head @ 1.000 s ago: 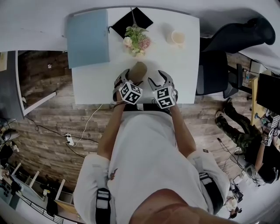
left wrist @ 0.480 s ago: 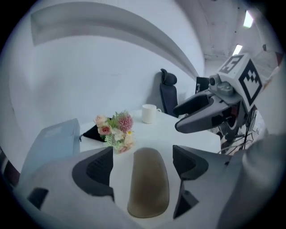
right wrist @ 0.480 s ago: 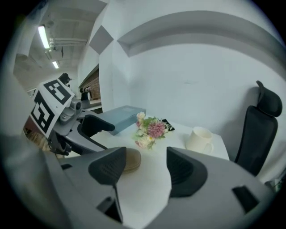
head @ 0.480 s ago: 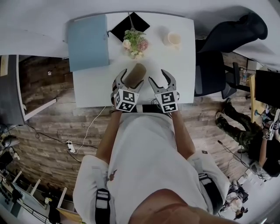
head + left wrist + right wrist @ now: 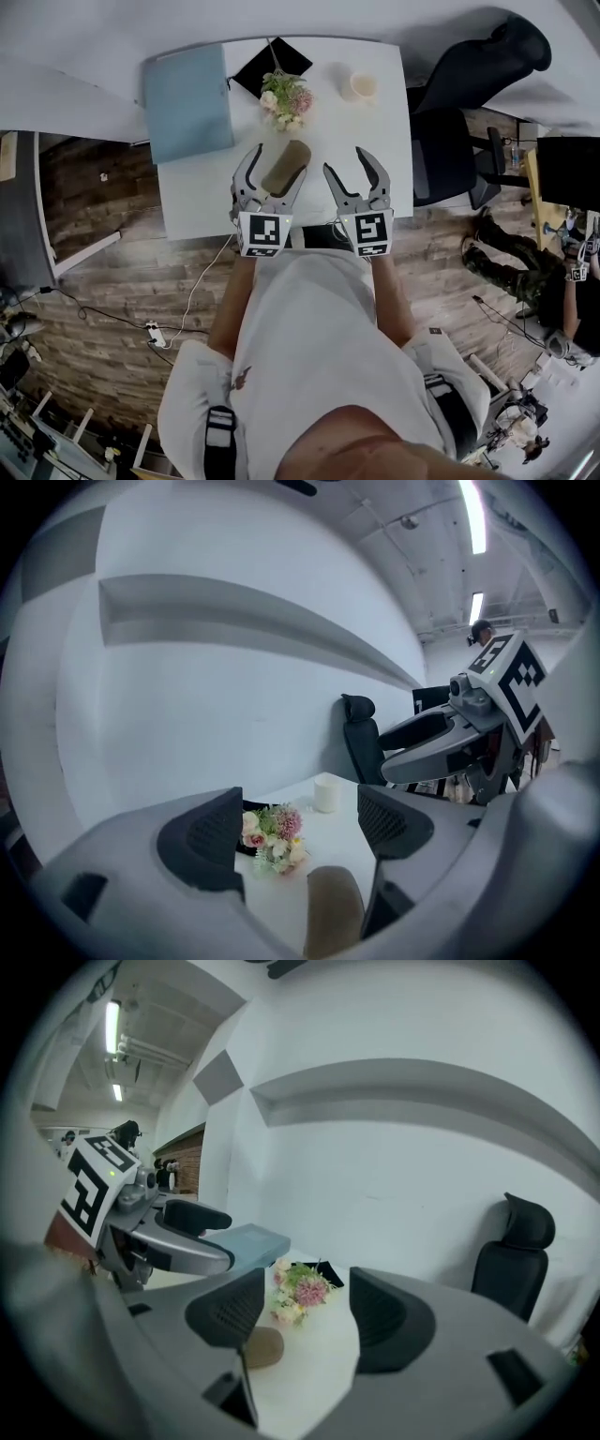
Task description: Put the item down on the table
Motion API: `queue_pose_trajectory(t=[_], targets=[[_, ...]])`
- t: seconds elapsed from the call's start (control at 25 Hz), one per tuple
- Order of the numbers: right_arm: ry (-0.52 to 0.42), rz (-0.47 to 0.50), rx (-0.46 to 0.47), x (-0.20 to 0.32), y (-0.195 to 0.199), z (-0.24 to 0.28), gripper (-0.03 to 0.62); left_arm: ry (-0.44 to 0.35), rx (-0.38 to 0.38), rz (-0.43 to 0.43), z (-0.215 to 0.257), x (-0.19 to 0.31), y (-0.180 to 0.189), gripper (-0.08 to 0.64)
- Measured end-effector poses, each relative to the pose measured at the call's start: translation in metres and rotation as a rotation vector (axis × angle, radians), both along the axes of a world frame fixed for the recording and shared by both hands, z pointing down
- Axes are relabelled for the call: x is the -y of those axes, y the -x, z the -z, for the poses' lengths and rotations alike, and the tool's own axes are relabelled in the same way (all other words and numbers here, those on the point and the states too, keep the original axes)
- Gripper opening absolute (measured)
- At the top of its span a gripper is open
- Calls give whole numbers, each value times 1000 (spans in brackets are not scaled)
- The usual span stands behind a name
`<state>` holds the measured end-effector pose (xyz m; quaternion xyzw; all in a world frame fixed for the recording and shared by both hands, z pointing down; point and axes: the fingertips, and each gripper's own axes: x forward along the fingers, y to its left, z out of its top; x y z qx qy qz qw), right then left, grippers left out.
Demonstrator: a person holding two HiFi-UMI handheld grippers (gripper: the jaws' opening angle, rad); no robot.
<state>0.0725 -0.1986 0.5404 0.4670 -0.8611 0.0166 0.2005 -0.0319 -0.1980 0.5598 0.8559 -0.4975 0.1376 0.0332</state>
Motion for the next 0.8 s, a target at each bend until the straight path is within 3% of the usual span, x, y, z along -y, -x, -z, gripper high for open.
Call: queue_pose_trajectory(t=[0.12,0.4,0.8], targets=[[-25,-8,2,-7,2,16,284,-49,3,-13,23,-4,3,390],[-64,2,-6,-13,1,36,279,-72,6,10,38,-15,11,366],[-71,132,20,13,-10,40,275,-77,50,121,45,0,-1,327]])
